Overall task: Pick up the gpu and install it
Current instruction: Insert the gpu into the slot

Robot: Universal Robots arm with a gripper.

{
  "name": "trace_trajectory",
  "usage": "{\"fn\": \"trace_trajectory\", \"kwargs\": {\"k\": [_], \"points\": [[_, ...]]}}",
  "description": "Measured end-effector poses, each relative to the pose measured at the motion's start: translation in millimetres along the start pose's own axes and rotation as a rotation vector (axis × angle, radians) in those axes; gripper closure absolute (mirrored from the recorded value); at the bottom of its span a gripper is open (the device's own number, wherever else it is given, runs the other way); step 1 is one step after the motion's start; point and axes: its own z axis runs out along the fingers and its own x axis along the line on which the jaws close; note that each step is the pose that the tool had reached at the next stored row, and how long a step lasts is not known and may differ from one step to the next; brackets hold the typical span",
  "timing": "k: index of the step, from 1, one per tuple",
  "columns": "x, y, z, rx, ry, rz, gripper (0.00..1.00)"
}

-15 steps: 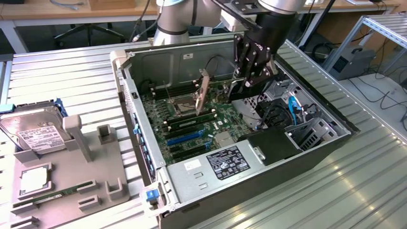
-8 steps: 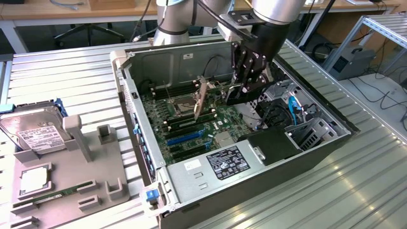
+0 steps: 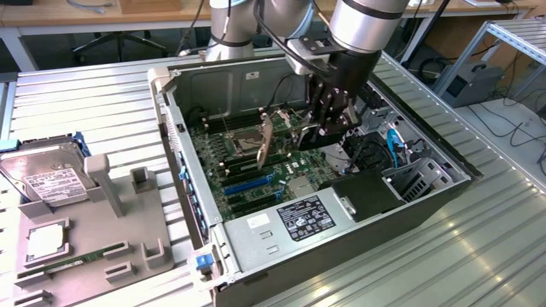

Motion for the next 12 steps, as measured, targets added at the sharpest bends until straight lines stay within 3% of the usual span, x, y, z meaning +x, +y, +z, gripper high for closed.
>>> {"fn": "trace_trajectory", "kwargs": {"k": [4, 7, 12], "points": [[0.0, 1.4, 0.5, -0.0001, -0.0003, 0.000, 0.73], [-0.2, 13.6, 2.4, 0.0017, -0.0032, 0.000, 0.73], [0.1, 28.1, 14.9, 0.0056, -0.0033, 0.000, 0.73]]}}
